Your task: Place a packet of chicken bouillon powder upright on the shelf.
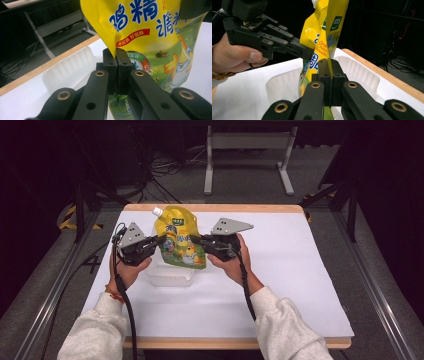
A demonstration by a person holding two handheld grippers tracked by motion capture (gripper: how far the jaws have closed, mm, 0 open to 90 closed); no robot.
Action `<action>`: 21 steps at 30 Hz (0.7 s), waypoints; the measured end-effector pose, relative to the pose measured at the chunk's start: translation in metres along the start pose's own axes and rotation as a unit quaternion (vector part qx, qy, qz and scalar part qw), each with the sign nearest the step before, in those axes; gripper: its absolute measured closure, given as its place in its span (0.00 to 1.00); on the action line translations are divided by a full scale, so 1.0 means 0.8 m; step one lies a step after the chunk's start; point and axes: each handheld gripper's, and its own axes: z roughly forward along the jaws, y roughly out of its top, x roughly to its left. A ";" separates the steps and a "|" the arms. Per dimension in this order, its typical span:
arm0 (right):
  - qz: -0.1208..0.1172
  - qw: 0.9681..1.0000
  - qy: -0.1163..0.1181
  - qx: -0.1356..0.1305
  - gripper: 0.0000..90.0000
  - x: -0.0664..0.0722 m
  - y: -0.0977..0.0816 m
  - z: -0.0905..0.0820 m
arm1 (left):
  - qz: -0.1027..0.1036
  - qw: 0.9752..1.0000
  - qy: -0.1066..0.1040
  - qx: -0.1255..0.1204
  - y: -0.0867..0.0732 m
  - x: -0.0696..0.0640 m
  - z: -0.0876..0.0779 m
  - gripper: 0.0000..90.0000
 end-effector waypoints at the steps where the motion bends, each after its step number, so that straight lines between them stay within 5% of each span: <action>1: -0.003 1.000 -0.002 0.001 1.00 0.001 0.001 0.004 | -0.002 1.000 0.002 -0.001 -0.001 0.002 0.000 0.98; 21: -0.009 1.000 -0.006 0.012 1.00 0.003 -0.011 0.050 | -0.024 0.999 0.038 0.002 -0.021 0.026 0.003 0.96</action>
